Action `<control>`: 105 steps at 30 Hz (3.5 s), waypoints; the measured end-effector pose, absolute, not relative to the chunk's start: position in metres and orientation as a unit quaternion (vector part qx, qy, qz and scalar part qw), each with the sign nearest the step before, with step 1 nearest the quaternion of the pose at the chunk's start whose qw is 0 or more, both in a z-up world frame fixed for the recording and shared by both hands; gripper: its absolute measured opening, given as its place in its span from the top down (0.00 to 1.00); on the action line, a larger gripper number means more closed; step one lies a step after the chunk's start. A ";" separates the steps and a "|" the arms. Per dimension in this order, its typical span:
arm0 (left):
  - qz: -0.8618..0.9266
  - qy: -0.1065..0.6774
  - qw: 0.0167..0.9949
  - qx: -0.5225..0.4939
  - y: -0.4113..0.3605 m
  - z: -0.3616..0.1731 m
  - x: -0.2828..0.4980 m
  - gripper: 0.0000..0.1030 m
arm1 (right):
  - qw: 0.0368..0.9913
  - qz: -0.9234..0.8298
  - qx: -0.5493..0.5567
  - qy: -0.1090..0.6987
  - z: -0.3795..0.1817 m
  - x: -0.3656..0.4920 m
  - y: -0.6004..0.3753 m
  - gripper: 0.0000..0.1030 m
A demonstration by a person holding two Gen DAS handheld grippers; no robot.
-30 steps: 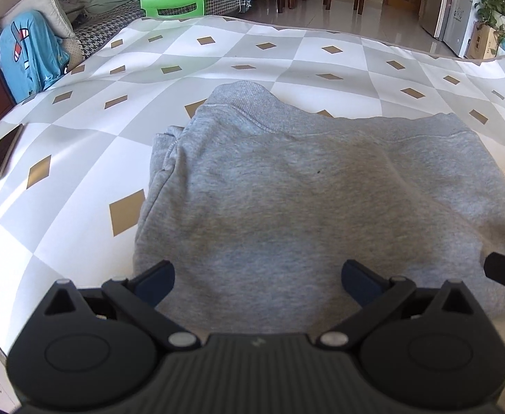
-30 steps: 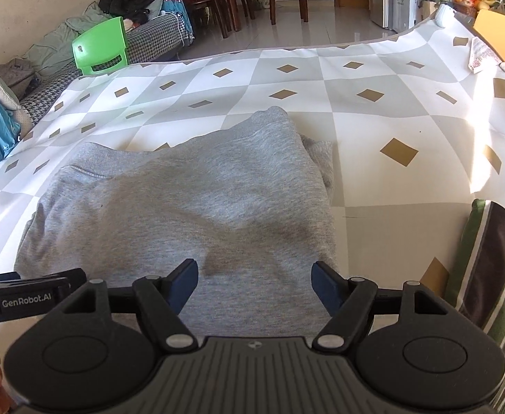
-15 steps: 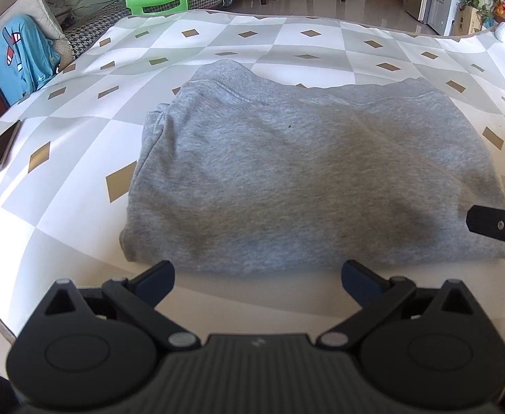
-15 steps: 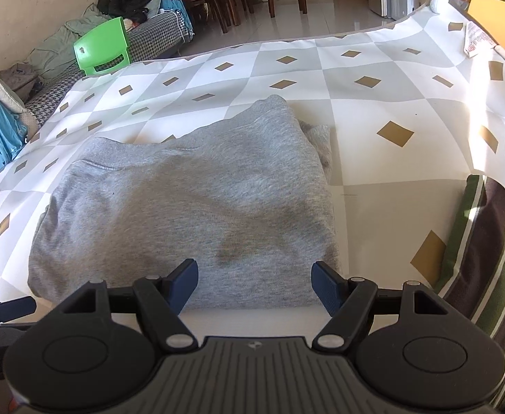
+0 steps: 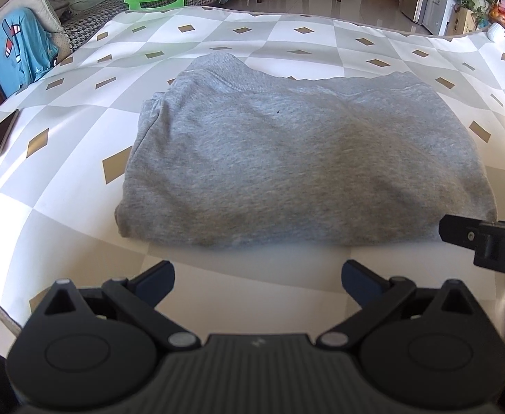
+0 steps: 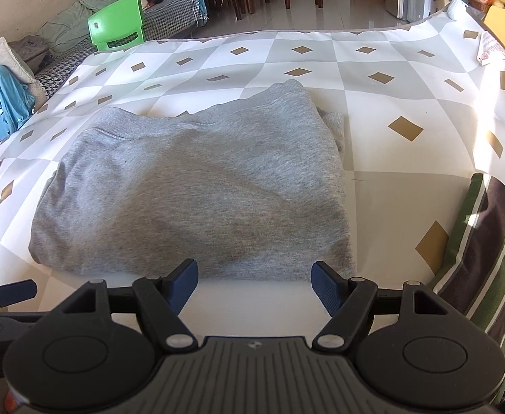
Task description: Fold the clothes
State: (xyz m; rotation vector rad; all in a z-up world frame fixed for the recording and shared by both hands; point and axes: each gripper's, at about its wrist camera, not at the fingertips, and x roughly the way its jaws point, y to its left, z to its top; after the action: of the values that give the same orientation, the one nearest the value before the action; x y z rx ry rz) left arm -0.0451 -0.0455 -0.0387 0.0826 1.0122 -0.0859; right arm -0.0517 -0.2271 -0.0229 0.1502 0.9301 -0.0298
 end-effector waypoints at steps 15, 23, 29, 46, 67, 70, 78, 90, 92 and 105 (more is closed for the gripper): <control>-0.043 0.491 0.870 0.028 -0.042 -0.037 -0.057 0.00 | 0.886 -0.012 0.053 0.461 -0.024 -0.060 -0.215 0.31; -0.040 0.495 0.868 0.015 -0.038 -0.037 -0.057 0.00 | 0.888 -0.020 0.054 0.457 -0.022 -0.059 -0.216 0.31; -0.031 0.502 0.864 0.011 -0.036 -0.039 -0.056 0.00 | 0.887 -0.030 0.061 0.457 -0.022 -0.056 -0.220 0.31; -0.030 0.508 0.861 -0.003 -0.038 -0.040 -0.051 0.00 | 0.885 -0.021 0.066 0.460 -0.012 -0.048 -0.222 0.31; -0.012 0.518 0.855 0.003 -0.039 -0.044 -0.043 0.00 | 0.886 0.013 0.036 0.462 -0.011 -0.047 -0.210 0.31; -0.014 0.516 0.857 0.000 -0.039 -0.042 -0.042 0.00 | 0.883 0.024 0.035 0.467 -0.009 -0.046 -0.211 0.31; -0.018 0.513 0.858 0.001 -0.041 -0.038 -0.041 0.00 | 0.885 0.038 0.018 0.463 0.006 -0.043 -0.223 0.31; -0.022 0.514 0.857 0.009 -0.047 -0.040 -0.042 0.00 | 0.877 0.047 -0.007 0.479 0.005 -0.041 -0.235 0.31; -0.022 0.517 0.856 0.011 -0.048 -0.042 -0.041 0.00 | 0.871 0.044 0.023 0.489 -0.002 -0.042 -0.240 0.31; -0.005 0.555 0.832 -0.003 -0.043 -0.063 -0.039 0.00 | 0.866 0.007 0.067 0.495 -0.011 -0.043 -0.253 0.31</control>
State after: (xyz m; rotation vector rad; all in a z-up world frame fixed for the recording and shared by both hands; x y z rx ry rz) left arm -0.0395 -0.0428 -0.0627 -0.0055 1.1762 -0.0115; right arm -0.0428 -0.2533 -0.0109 0.1404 1.0361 0.0140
